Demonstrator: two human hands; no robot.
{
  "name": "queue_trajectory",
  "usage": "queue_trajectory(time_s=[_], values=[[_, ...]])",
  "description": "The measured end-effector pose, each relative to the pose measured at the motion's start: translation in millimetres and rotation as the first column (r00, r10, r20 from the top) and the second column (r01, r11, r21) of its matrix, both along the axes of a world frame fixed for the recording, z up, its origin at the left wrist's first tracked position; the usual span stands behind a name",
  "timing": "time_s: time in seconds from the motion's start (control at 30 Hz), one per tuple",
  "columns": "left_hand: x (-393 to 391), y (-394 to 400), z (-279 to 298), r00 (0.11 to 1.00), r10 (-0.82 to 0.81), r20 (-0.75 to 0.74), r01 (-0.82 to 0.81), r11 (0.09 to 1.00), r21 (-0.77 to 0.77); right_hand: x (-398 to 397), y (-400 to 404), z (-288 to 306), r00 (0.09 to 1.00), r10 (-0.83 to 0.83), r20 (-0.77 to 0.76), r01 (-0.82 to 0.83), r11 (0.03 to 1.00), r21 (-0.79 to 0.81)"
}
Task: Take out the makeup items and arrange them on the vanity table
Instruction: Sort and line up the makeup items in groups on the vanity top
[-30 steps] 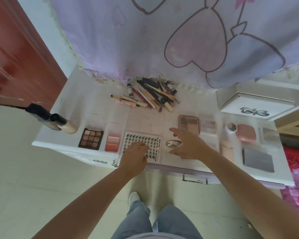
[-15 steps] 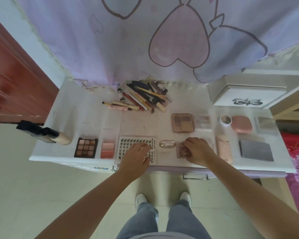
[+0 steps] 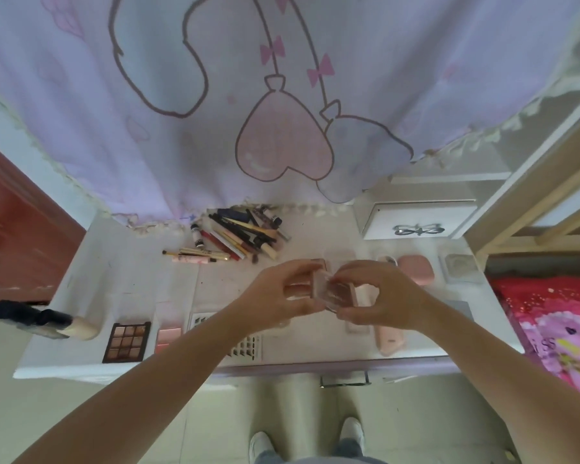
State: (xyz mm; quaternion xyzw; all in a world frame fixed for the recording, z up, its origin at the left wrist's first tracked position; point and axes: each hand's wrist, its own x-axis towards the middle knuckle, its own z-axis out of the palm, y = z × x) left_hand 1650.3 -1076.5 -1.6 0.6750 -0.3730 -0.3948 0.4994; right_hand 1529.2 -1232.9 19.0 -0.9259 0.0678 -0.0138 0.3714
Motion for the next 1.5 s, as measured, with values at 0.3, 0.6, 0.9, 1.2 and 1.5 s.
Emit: queue_trajectory(time_s=[0.3, 0.6, 0.9, 1.2, 1.5], values=[[-4.2, -12.5, 6.1, 0.993, 0.083, -0.081, -0.092, 0.989, -0.119, -1.0, -16.0, 10.1, 0.996, -0.079, -0.04, 0.085, 0.981, 0.173], [-11.6, -4.5, -6.2, 0.96, 0.148, -0.24, -0.163, 0.986, -0.044, 13.7, -35.0, -5.4, 0.987, 0.023, -0.157, 0.042, 0.915, 0.4], [-59.6, 16.9, -77.7, 0.836, 0.469, -0.285, -0.39, 0.873, 0.292, 31.1, -39.6, -82.8, 0.883, 0.084, -0.462, 0.181, 0.847, 0.5], [-89.2, 0.1, -142.1, 0.682, 0.73, -0.036, -0.632, 0.613, 0.474, 48.7, -29.0, -153.4, 0.832, 0.036, -0.554, 0.13, 0.958, 0.257], [-102.2, -8.2, -164.1, 0.629, 0.745, 0.222, -0.738, 0.482, 0.472, 59.1, -22.5, -162.8, 0.849, -0.011, -0.528, 0.137, 0.97, 0.199]])
